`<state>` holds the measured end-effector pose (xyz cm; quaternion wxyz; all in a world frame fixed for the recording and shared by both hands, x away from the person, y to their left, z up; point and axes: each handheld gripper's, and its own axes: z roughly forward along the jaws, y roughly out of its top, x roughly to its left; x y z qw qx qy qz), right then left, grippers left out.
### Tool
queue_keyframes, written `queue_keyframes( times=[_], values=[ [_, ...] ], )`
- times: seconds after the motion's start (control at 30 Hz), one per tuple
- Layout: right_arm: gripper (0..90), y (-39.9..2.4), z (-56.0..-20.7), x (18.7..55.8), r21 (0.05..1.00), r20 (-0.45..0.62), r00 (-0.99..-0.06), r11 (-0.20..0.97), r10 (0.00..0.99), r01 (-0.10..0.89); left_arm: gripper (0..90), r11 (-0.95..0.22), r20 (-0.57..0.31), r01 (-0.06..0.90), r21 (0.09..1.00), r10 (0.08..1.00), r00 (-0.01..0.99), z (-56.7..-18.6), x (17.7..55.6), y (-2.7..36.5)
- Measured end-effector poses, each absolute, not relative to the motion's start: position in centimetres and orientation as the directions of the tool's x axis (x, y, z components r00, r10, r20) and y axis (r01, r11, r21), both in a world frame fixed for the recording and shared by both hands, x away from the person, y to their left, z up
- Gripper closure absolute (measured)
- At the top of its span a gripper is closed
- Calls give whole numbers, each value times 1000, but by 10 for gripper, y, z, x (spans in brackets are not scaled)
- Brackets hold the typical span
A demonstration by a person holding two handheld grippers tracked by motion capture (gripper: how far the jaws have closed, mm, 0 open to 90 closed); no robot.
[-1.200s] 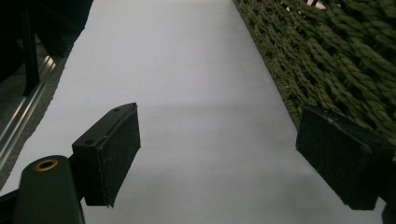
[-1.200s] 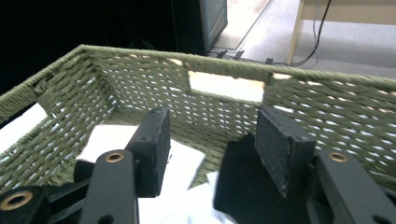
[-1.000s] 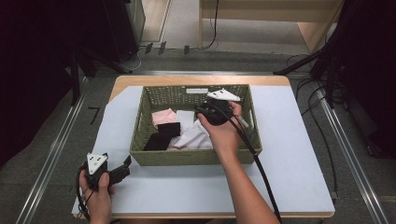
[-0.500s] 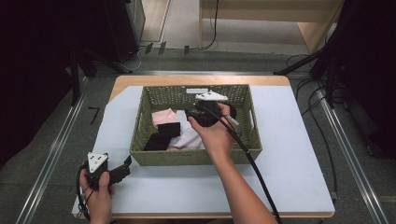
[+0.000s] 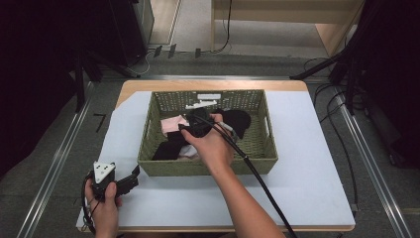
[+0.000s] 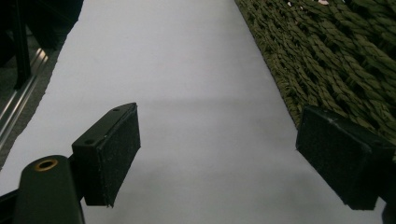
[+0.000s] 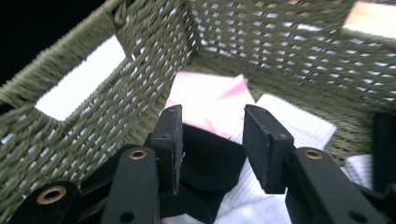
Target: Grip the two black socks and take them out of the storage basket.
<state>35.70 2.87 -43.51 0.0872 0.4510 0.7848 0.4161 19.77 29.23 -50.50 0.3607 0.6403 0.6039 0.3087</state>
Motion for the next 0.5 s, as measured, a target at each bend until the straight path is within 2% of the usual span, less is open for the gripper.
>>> queue_keyframes(
  times=[0.5],
  values=[
    [561,36,-447,364,648,298,-631,334,717,685,149,-4,-47,554,833,996,78,-505,198,293]
  ],
)
